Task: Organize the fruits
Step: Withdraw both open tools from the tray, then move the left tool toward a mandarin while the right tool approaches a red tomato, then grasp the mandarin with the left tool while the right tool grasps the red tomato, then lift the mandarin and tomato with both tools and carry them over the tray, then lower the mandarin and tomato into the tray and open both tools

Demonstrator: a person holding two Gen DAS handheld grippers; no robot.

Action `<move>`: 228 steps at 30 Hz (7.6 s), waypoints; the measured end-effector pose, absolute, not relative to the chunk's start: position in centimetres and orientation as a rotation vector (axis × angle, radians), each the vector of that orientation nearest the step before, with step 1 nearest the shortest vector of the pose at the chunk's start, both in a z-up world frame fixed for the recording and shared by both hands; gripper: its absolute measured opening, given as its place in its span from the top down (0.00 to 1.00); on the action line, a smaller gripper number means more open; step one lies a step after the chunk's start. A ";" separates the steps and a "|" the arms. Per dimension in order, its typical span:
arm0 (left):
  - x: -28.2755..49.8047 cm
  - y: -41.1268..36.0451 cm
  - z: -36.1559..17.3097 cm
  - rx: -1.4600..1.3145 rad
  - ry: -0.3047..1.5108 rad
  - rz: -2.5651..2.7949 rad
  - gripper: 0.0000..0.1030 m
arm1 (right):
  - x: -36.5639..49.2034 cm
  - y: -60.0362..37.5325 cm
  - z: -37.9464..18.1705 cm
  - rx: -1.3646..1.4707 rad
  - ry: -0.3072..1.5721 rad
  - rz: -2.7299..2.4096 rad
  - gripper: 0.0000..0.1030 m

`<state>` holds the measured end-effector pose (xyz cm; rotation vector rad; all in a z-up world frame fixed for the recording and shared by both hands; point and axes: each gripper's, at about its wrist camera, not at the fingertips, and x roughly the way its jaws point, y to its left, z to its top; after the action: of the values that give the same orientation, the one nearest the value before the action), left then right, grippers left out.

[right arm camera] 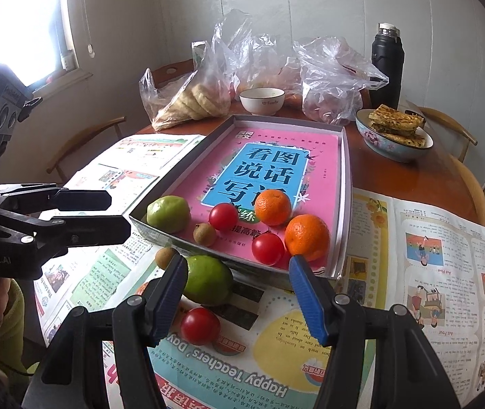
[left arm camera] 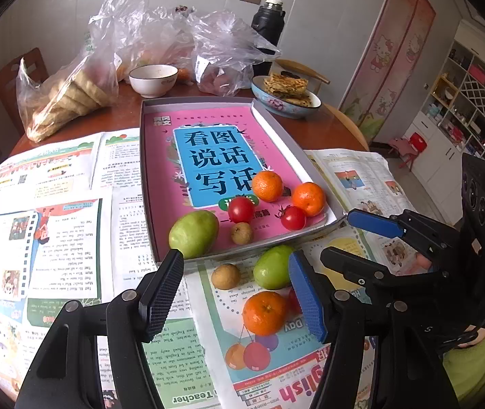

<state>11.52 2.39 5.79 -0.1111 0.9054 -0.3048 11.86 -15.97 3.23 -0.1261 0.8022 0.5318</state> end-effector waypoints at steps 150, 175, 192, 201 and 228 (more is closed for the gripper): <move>10.8 1.4 3.1 -0.132 0.976 -0.347 0.58 | 9.8 -16.2 0.8 -0.168 0.837 0.546 0.68; 14.5 3.0 4.6 -0.135 0.912 -0.326 0.58 | 12.9 -14.7 2.3 -0.153 0.800 0.535 0.68; 19.0 4.4 4.8 -0.151 0.906 -0.298 0.58 | 15.7 -12.9 1.9 -0.148 0.811 0.544 0.68; 21.5 4.3 3.9 -0.144 0.941 -0.295 0.58 | 16.9 -12.6 1.5 -0.136 0.830 0.538 0.68; 24.0 3.7 0.6 -0.132 1.032 -0.291 0.58 | 17.6 -11.1 0.0 -0.155 0.885 0.567 0.68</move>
<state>23.96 3.69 0.57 -0.1316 1.0323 -0.2914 17.63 -11.11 0.02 -0.1550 0.8849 0.5675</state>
